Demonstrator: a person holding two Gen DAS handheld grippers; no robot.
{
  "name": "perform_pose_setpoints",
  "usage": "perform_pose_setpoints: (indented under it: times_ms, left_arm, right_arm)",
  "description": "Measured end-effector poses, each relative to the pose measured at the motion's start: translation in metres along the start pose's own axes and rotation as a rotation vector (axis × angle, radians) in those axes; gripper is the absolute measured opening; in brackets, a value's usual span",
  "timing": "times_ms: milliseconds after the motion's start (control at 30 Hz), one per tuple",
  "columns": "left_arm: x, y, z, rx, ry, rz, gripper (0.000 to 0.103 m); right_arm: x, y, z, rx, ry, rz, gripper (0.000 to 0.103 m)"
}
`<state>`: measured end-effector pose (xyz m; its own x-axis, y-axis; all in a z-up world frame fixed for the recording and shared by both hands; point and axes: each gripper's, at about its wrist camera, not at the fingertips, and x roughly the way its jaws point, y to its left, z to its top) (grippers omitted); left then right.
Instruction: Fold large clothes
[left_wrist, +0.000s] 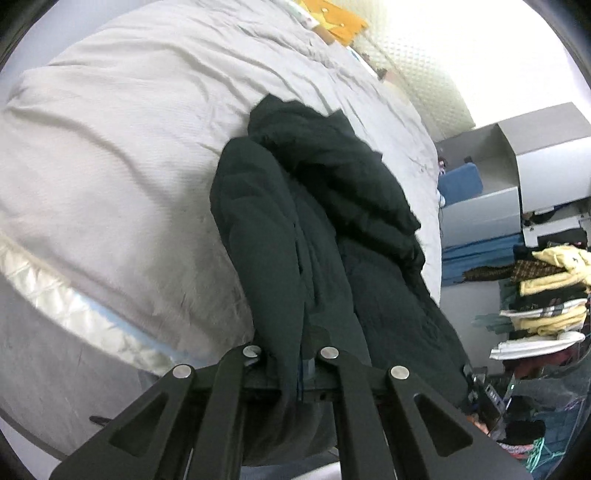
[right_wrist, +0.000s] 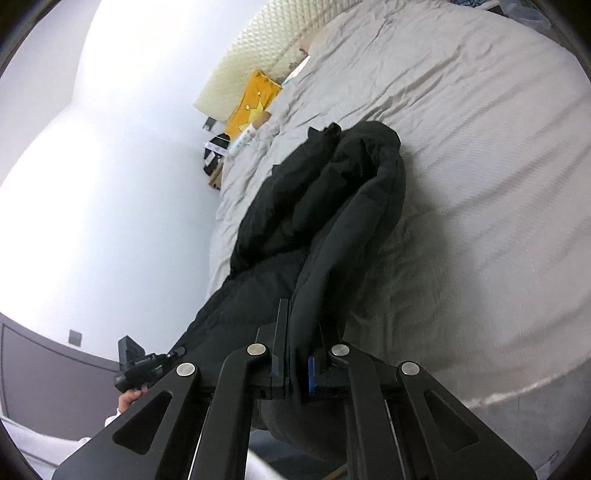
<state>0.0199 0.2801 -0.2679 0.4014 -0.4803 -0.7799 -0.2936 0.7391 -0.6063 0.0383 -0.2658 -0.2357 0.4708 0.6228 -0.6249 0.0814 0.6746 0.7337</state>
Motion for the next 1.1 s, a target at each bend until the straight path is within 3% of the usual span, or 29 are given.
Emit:
perform_pose_setpoints:
  times_ms: [233,400,500,633,733,867,967,1100]
  left_arm:
    - [-0.059,0.002,-0.031,-0.091,-0.051,-0.017,0.0]
    - [-0.099,0.001,-0.038,-0.176,-0.117,-0.051,0.0]
    - [-0.122,0.0,-0.027,-0.195,-0.165,-0.062,0.0]
    - [-0.131,-0.001,0.007,-0.177,-0.208,-0.031,0.0]
    - [-0.116,0.005,0.028,-0.13,-0.178,0.01,0.0]
    - [-0.084,0.019,0.04,-0.067,-0.083,0.052,0.0]
    - [-0.051,0.032,0.037,-0.046,-0.007,0.061,0.001]
    - [-0.001,0.061,0.018,-0.041,0.129,0.133,0.002]
  right_arm:
    - [-0.04,0.011,-0.009,0.028,-0.016,0.044,0.004]
    - [-0.056,0.02,0.003,0.058,-0.033,0.081,0.004]
    - [-0.069,0.02,0.027,0.098,-0.086,0.139,0.003]
    - [-0.07,0.02,0.066,0.071,-0.111,0.099,0.002]
    - [-0.042,0.01,0.079,0.035,-0.048,0.004,0.003]
    - [0.001,-0.015,0.069,0.055,0.07,-0.084,0.004]
    - [0.027,-0.033,0.048,0.042,0.165,-0.165,0.007]
    - [0.059,-0.069,0.021,0.105,0.266,-0.217,0.01]
